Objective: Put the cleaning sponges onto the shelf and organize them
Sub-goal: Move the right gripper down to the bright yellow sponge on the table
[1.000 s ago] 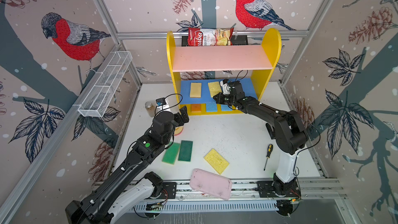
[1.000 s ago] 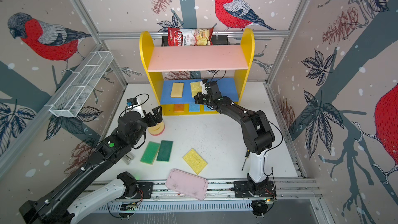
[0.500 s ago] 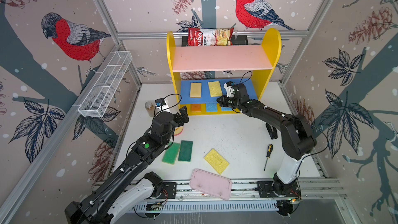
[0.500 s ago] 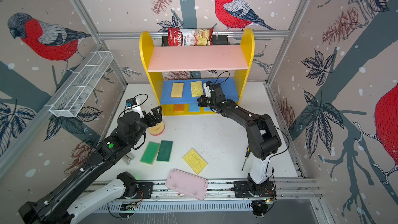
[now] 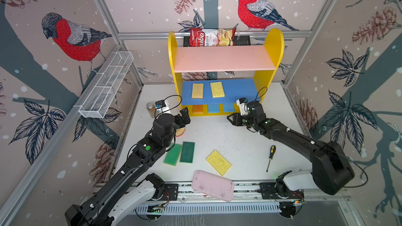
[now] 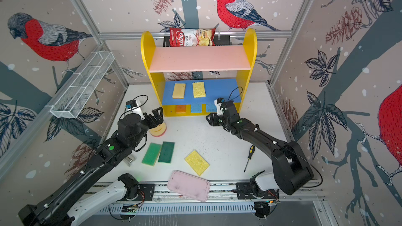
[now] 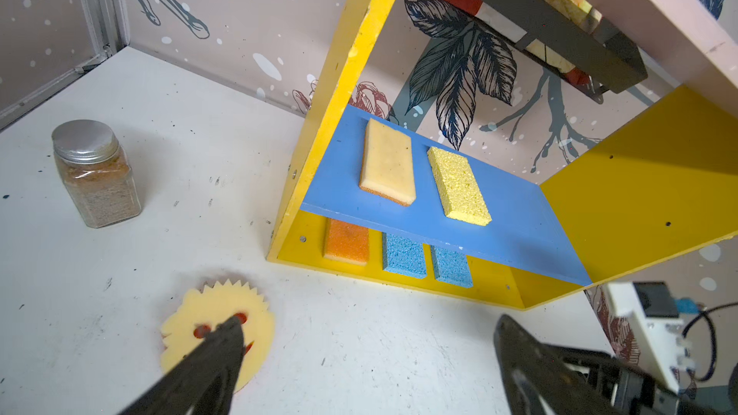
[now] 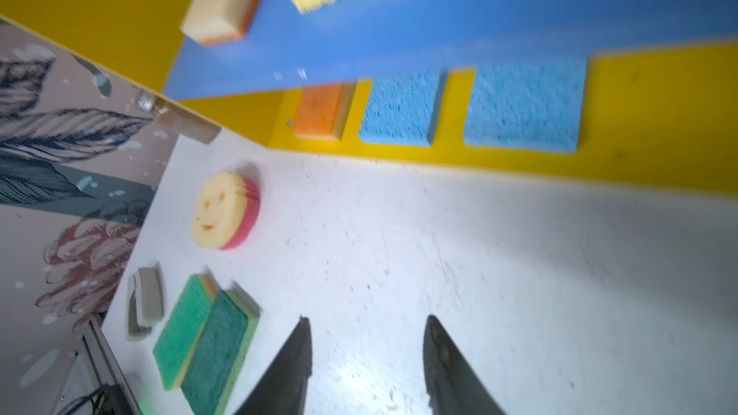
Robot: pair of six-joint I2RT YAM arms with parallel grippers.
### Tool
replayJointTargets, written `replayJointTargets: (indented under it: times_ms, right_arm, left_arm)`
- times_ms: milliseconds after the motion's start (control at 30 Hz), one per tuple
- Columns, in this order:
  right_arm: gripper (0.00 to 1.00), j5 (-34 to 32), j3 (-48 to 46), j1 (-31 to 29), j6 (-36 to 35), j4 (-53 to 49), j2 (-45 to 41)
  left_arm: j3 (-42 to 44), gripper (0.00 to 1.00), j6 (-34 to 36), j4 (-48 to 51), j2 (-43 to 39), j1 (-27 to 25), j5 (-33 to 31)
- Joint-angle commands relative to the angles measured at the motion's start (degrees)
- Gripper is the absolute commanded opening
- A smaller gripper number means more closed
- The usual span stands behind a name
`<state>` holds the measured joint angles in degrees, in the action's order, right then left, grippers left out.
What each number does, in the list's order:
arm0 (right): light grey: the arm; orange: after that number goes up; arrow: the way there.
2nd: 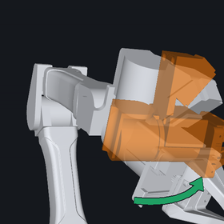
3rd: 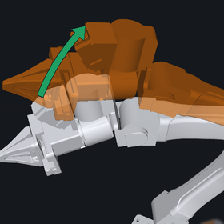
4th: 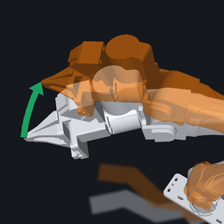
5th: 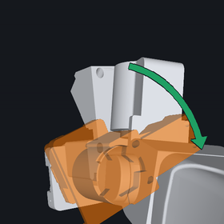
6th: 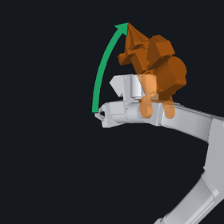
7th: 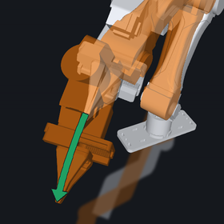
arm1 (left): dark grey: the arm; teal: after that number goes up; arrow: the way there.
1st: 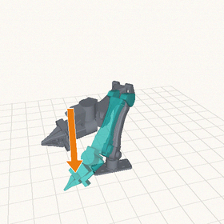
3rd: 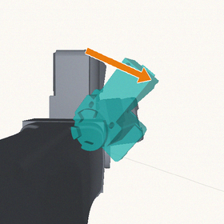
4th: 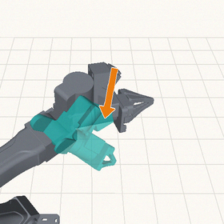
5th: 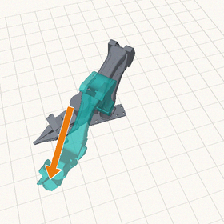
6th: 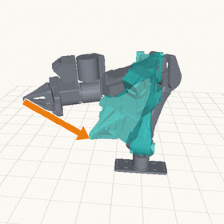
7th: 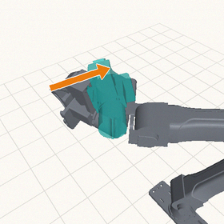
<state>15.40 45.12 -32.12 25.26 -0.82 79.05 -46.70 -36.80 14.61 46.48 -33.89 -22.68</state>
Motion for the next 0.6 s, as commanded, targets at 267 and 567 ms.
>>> replayJointTargets:
  times_ms: [267,567]
  right_arm:
    - [0.67,-5.7,-15.0,-11.8,2.0,3.8,-4.5]
    - [0.68,-9.9,-19.7,-20.6,4.4,6.4,-4.3]
  left_arm:
    - [2.6,0.96,-7.6,-5.0,-1.7,0.1,1.7]
    - [5.9,0.93,-13.1,-8.3,0.0,0.1,6.3]
